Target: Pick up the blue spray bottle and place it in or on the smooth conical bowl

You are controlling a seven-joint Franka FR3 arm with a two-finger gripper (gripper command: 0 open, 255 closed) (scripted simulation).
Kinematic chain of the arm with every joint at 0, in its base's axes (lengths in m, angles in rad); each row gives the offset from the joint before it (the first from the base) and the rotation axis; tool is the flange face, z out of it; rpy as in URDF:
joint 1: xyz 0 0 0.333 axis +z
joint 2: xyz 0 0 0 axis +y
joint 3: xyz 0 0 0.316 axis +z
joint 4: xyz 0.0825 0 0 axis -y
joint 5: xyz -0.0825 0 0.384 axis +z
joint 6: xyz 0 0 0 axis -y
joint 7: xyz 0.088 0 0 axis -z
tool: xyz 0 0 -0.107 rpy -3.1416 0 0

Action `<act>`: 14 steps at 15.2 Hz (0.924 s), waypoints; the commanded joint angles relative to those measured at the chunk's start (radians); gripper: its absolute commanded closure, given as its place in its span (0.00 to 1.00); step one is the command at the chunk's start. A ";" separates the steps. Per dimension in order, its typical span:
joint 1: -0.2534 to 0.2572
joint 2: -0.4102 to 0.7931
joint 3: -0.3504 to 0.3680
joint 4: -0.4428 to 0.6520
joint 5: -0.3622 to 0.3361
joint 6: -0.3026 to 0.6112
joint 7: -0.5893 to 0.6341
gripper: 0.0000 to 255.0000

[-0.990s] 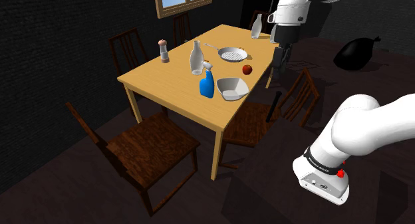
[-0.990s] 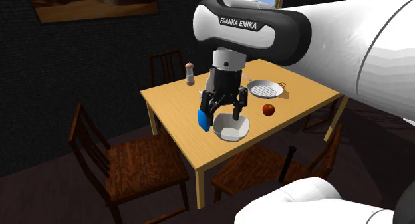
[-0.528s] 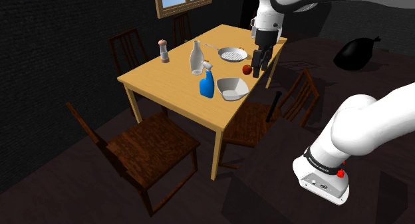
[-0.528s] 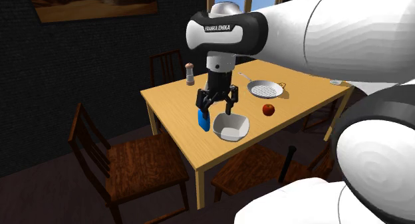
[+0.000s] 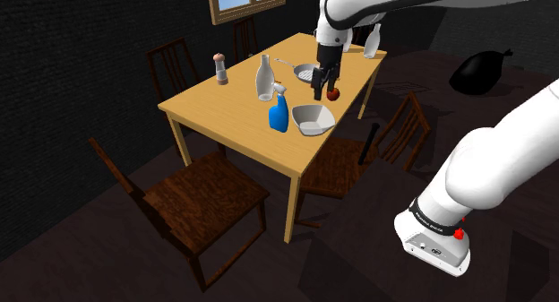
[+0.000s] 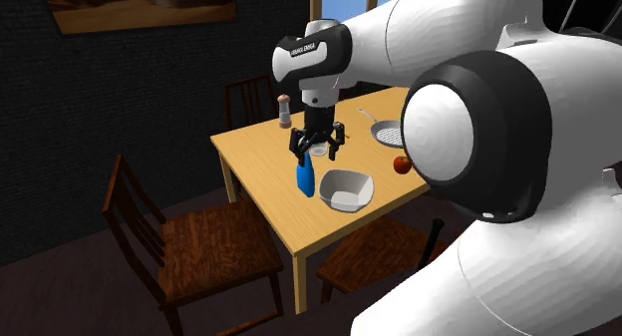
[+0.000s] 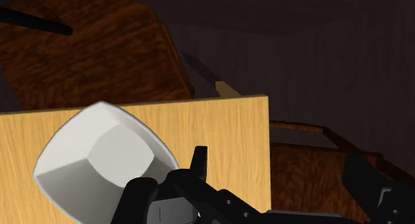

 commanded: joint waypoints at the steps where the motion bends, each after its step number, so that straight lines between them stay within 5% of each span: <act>1: -0.003 0.069 -0.003 0.046 -0.005 0.034 -0.003 0.00; 14: -0.026 0.537 -0.024 0.499 -0.022 0.120 -0.017 0.00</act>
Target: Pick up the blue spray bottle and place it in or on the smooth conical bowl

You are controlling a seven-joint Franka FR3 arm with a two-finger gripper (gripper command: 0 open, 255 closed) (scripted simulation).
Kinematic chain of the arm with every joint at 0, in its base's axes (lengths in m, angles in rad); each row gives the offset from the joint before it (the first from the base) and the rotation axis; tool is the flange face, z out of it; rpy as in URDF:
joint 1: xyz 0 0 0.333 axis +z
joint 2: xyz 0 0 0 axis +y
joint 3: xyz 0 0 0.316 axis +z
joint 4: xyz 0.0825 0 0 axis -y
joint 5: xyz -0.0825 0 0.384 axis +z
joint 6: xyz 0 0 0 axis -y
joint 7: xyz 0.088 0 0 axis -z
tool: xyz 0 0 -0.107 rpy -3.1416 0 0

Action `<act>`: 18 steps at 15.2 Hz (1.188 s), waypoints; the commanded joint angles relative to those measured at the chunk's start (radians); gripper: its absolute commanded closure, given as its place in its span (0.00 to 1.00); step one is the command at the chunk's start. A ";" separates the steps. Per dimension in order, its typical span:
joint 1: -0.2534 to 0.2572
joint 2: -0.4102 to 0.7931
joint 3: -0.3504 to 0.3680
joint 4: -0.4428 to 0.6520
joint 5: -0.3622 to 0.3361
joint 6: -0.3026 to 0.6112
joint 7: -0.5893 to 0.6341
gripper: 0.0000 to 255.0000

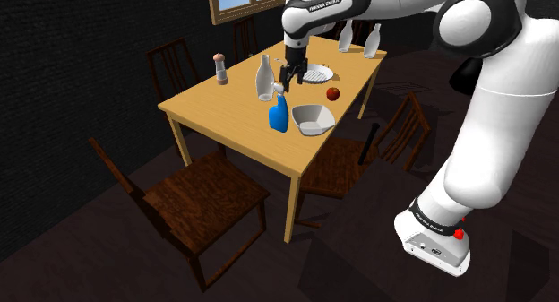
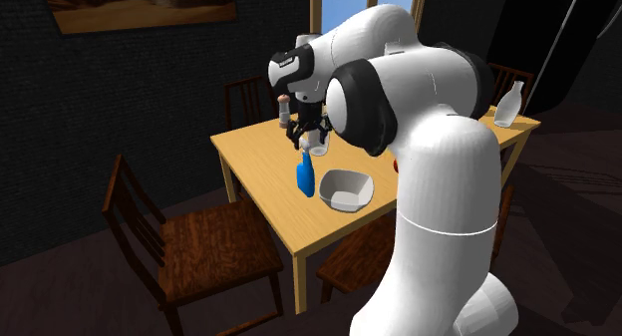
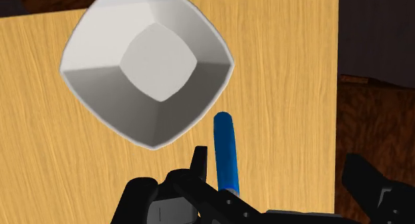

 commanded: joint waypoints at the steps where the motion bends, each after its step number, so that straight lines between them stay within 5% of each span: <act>1: -0.002 0.079 -0.001 0.093 -0.001 -0.002 0.003 0.00; 5: -0.013 0.221 -0.005 0.276 -0.002 -0.024 0.002 0.00; 18: -0.012 0.246 -0.004 0.211 0.001 0.065 0.000 0.00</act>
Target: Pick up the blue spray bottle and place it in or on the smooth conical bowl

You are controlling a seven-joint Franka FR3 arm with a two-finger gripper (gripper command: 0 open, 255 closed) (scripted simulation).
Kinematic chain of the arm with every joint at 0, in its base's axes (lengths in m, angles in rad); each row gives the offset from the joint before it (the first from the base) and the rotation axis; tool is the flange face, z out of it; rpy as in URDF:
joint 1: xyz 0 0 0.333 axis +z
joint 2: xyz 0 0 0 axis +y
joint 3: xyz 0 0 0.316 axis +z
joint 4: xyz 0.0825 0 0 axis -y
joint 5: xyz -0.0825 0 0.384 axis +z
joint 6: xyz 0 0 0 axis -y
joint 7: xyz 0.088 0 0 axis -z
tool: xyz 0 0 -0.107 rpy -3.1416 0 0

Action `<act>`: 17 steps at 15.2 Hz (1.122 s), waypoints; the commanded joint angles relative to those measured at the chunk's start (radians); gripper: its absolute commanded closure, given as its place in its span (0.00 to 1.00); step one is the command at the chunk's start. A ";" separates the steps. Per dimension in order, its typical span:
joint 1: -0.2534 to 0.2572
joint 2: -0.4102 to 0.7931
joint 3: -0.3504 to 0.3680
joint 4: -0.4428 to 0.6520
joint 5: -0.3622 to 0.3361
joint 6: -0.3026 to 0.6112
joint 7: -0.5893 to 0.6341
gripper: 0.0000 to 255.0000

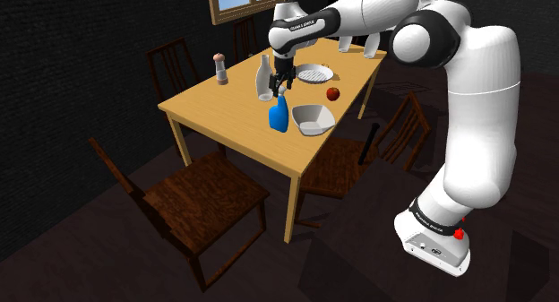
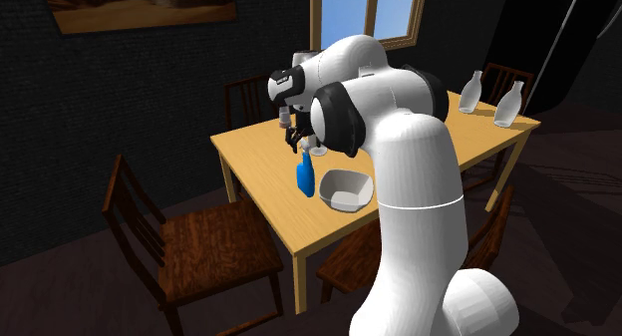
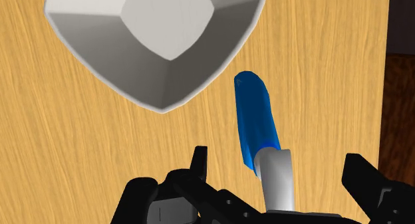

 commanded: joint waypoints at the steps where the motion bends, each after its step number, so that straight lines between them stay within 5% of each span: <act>1: 0.000 0.000 0.000 0.000 0.000 0.000 0.000 0.00; 2: 0.000 0.000 0.000 0.000 0.000 0.000 0.000 0.00; 3: 0.000 0.000 0.000 0.000 0.000 0.000 0.000 1.00; 17: 0.000 -0.018 -0.001 0.039 -0.002 -0.058 0.002 1.00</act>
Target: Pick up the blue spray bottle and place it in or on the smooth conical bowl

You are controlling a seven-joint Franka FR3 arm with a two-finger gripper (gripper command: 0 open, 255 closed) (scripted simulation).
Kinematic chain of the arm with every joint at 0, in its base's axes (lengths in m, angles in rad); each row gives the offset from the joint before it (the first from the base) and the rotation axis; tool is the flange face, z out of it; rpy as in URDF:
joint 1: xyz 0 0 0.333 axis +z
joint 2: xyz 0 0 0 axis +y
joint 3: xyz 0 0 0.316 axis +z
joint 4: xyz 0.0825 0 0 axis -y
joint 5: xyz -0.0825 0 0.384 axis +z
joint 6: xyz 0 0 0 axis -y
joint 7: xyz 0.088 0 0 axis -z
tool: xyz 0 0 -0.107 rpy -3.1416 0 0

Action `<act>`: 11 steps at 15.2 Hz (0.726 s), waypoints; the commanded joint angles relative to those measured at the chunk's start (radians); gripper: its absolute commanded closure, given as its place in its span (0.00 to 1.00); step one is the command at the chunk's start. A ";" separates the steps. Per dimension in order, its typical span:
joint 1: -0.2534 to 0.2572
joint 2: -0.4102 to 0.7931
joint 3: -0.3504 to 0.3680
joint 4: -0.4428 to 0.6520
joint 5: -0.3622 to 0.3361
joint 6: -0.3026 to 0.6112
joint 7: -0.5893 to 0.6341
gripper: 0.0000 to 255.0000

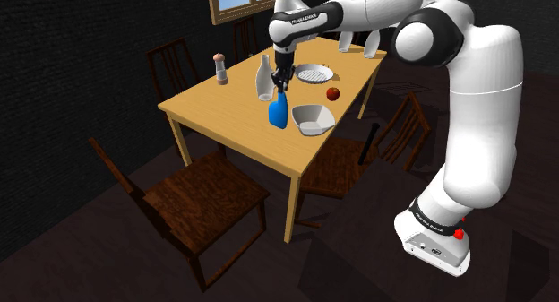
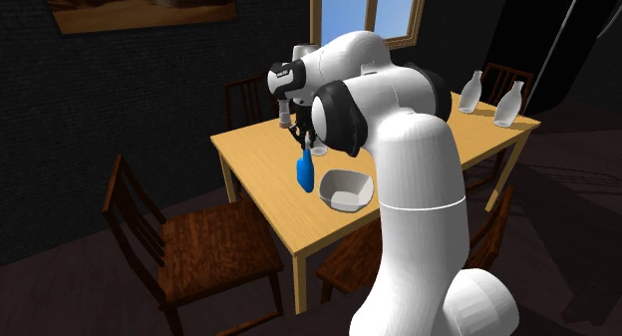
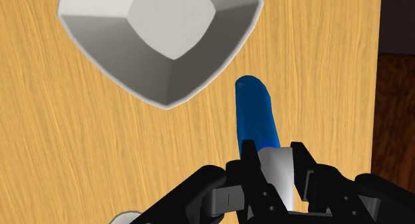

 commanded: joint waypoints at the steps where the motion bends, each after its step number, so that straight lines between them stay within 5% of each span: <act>1: 0.001 -0.005 0.000 0.021 -0.001 -0.026 0.003 1.00; 11: 0.000 -0.023 -0.001 0.127 -0.003 -0.150 0.005 1.00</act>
